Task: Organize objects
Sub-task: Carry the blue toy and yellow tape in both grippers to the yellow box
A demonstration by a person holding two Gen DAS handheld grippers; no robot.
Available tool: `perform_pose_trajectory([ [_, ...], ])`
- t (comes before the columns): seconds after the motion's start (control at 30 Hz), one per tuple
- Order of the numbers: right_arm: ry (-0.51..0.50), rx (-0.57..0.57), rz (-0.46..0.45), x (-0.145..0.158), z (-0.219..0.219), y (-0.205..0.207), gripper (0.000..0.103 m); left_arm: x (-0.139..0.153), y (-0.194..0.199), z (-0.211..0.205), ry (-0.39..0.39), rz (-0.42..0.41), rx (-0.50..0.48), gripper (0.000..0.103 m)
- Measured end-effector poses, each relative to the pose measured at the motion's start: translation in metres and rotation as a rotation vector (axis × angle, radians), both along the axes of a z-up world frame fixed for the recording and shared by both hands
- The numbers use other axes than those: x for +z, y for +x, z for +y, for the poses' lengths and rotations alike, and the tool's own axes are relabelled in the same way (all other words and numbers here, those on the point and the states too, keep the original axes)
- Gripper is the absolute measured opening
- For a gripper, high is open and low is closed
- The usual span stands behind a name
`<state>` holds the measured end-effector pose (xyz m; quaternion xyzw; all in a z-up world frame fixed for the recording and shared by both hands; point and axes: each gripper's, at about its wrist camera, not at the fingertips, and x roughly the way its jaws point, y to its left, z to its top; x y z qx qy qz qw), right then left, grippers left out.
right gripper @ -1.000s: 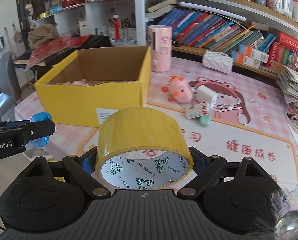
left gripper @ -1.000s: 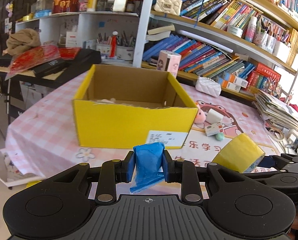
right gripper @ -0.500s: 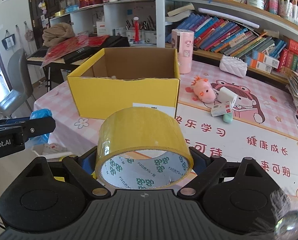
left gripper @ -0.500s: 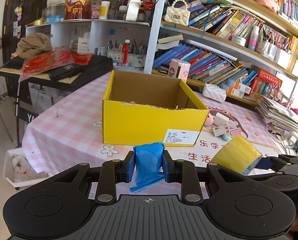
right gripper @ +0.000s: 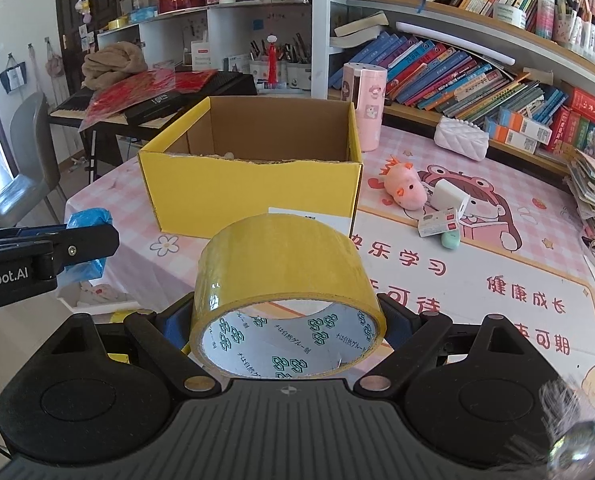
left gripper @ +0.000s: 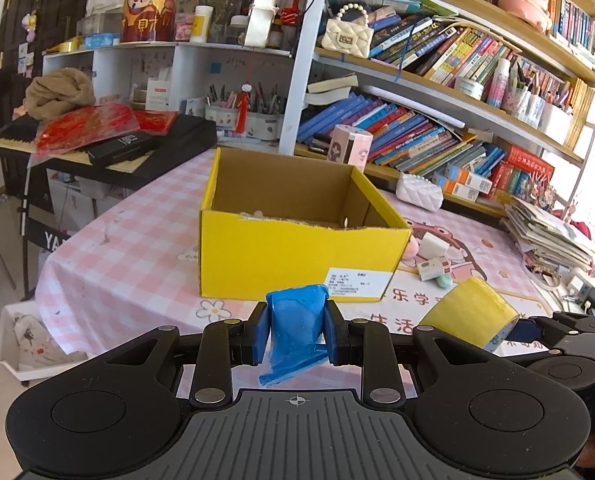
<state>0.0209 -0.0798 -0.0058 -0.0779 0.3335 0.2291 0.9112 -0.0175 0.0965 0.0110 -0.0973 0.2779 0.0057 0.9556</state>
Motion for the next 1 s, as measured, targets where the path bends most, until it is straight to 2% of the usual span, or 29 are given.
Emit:
perform_pose_trajectory([
  [0.27, 0.031, -0.005, -0.060, 0.016, 0.007, 0.027, 0.090, 0.013, 0.024, 0.010, 0.015, -0.040, 0.024, 0.026],
  [0.53, 0.088, -0.017, -0.112, 0.041, 0.015, 0.088, 0.090, 0.027, 0.074, 0.012, 0.058, -0.075, 0.044, 0.026],
  [0.77, 0.109, 0.016, -0.131, 0.051, 0.024, 0.145, 0.090, 0.027, 0.132, 0.004, 0.078, -0.072, 0.053, 0.026],
  [1.0, 0.118, 0.052, -0.129, 0.055, 0.029, 0.200, 0.090, 0.014, 0.182, -0.007, 0.090, -0.023, 0.053, 0.026],
])
